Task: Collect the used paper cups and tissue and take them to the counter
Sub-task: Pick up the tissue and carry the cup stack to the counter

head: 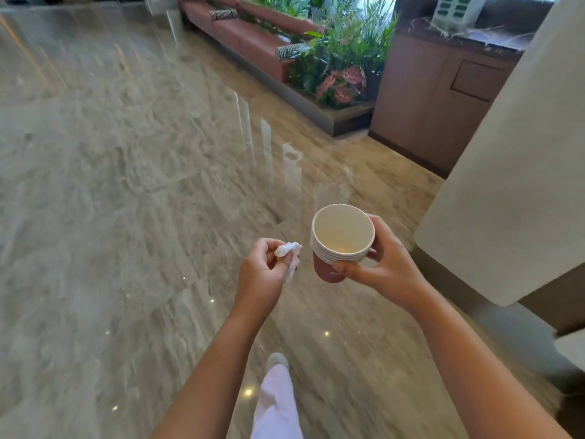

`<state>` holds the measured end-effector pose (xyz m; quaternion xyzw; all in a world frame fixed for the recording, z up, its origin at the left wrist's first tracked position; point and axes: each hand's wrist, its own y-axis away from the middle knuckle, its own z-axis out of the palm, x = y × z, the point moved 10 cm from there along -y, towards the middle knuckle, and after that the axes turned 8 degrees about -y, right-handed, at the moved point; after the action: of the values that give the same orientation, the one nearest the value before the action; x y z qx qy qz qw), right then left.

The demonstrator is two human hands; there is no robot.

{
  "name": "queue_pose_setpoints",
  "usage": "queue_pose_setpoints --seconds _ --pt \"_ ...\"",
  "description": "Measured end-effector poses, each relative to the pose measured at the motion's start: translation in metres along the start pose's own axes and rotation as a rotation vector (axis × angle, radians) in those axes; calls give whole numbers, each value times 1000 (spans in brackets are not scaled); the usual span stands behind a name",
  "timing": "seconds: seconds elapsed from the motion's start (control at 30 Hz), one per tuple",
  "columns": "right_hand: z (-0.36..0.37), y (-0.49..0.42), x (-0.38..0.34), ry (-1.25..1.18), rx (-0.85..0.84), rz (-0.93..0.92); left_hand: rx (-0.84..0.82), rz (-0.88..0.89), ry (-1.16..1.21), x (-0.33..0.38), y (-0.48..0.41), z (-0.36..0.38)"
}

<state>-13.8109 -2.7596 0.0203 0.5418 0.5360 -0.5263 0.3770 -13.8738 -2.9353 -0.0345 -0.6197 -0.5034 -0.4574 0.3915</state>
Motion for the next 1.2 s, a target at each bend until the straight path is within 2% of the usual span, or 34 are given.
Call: queue_pose_setpoints --seconds 0.3,0.6,0.87,1.2 --pt "-56 -206 26 23 154 -11 -128 73 -21 30 -242 51" --pt "-146 -332 74 5 321 42 -282 129 18 60 -397 147" --pt "-279 -475 125 19 409 32 -378 192 20 98 -563 276" --pt "-414 -601 167 63 521 73 -504 209 4 131 -717 410"
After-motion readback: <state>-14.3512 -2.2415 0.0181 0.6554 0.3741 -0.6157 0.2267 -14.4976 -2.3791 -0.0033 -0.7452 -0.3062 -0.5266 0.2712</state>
